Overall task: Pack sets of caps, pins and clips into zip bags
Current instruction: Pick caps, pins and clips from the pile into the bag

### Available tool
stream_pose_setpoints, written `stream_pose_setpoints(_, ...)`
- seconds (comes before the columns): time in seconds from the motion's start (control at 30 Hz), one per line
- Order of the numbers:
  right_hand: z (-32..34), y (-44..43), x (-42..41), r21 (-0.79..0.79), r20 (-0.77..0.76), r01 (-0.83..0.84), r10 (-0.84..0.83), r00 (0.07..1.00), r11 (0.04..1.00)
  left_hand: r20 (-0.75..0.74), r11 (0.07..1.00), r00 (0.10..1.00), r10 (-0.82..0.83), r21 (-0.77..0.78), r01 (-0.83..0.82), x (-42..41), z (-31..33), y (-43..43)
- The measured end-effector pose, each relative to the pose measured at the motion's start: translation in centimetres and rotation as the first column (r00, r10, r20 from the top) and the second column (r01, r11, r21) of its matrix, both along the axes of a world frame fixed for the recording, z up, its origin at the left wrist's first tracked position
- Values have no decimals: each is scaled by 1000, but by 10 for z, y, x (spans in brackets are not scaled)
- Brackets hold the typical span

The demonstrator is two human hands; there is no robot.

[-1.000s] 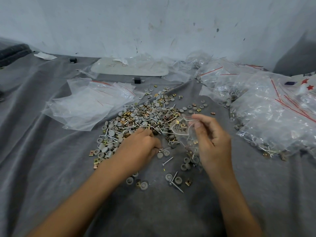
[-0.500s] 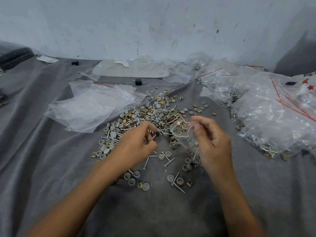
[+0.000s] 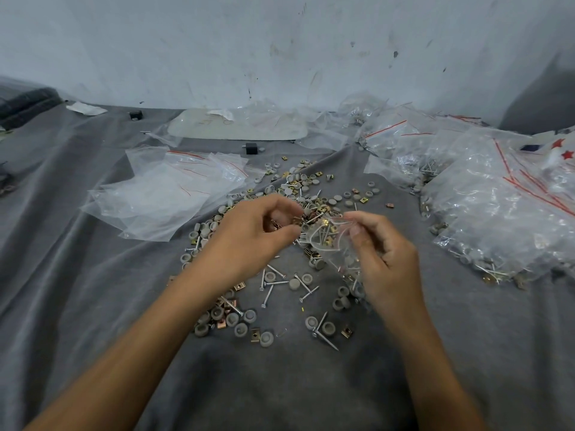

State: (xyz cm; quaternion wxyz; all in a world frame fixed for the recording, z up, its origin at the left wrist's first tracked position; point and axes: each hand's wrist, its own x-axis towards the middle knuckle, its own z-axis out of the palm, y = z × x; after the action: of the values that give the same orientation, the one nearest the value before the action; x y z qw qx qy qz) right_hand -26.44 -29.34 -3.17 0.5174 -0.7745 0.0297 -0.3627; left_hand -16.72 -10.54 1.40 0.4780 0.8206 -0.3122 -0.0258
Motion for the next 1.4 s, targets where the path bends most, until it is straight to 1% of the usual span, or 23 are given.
stream_pose_setpoints(0.03, -1, 0, 0, -6, -10, -8, 8, 1000, 1000, -31, 999, 999, -29, -45, 27, -2, 4, -5)
stream_pose_setpoints(0.1, -2, 1, 0, -11, -15, -14, 14, 1000, 1000, -88, 992, 990, -110, -79, 103, -6, 8, -14)
stream_pose_setpoints(0.13, -2, 0, 0, -5, -11, -4, 4, 1000, 1000, -93, 988, 987, -131, -90, 122, -5, 9, -17)
stream_pose_setpoints(0.17, -2, -1, -1, 5, -5, 18, -18, 1000, 1000, -66, 990, 992, -109, -94, 103, -4, 9, -18)
stream_pose_setpoints(0.23, -1, -5, -2, 45, 14, 78, -79, 997, 996, -21, 990, 1000, 13, -139, -15, 4, 6, -16)
stream_pose_setpoints(0.3, -1, -8, -3, 91, 40, 121, -125, 991, 988, -86, 961, 986, 143, -228, -159, 13, 3, -11)
stream_pose_setpoints(0.33, 0, -9, -3, 108, 48, 137, -143, 989, 985, -92, 945, 973, 211, -236, -227, 17, 0, -7)
stream_pose_setpoints(0.37, 0, -9, -2, 119, 53, 146, -154, 987, 982, -60, 939, 961, 270, -205, -276, 21, -4, -3)
stream_pose_setpoints(0.43, 1, -8, -1, 126, 58, 144, -152, 987, 982, 55, 954, 953, 297, -53, -294, 29, -13, 4)
stream_pose_setpoints(0.5, 0, -7, 0, 119, 49, 130, -137, 989, 984, 120, 956, 964, 237, 150, -254, 34, -19, 8)
stream_pose_setpoints(0.57, -1, -5, 1, 106, 40, 119, -124, 991, 987, 170, 928, 974, 148, 316, -196, 36, -25, 6)
stream_pose_setpoints(0.67, -2, -4, 1, 96, 43, 106, -111, 993, 990, 301, 837, 953, 28, 514, -187, 35, -31, -3)
stream_pose_setpoints(0.73, -2, -4, 1, 91, 43, 105, -109, 993, 990, 336, 766, 942, 18, 601, -229, 37, -37, -8)
stream_pose_setpoints(0.87, -2, -4, 1, 86, 45, 101, -105, 993, 991, 385, 631, 923, 18, 711, -309, 41, -41, -18)
stream_pose_setpoints(0.9, -2, -4, 2, 83, 45, 100, -104, 994, 992, 387, 614, 922, 9, 726, -311, 41, -41, -20)
stream_pose_setpoints(0.93, -2, -4, 2, 78, 45, 99, -102, 994, 992, 379, 615, 925, 5, 729, -302, 41, -41, -22)
stream_pose_setpoints(1.0, -2, -4, 2, 72, 41, 96, -99, 994, 993, 346, 656, 938, -2, 708, -260, 39, -43, -26)
stream_pose_setpoints(1.1, -2, -4, 2, 74, 46, 90, -94, 994, 993, 250, 726, 967, -57, 675, -131, 30, -44, -26)
stream_pose_setpoints(1.17, -1, -4, 2, 70, 50, 87, -91, 995, 994, 204, 728, 974, -102, 682, -67, 26, -42, -20)
stream_pose_setpoints(1.23, -1, -4, 1, 72, 49, 88, -91, 995, 993, 190, 718, 974, -125, 695, -43, 26, -37, -12)
stream_pose_setpoints(1.3, -1, -4, 0, 78, 45, 89, -92, 995, 993, 153, 730, 982, -113, 683, -22, 28, -31, -5)
stream_pose_setpoints(1.4, 0, -4, 0, 78, 49, 81, -85, 995, 994, 85, 804, 995, -43, 594, -16, 32, -24, 3)
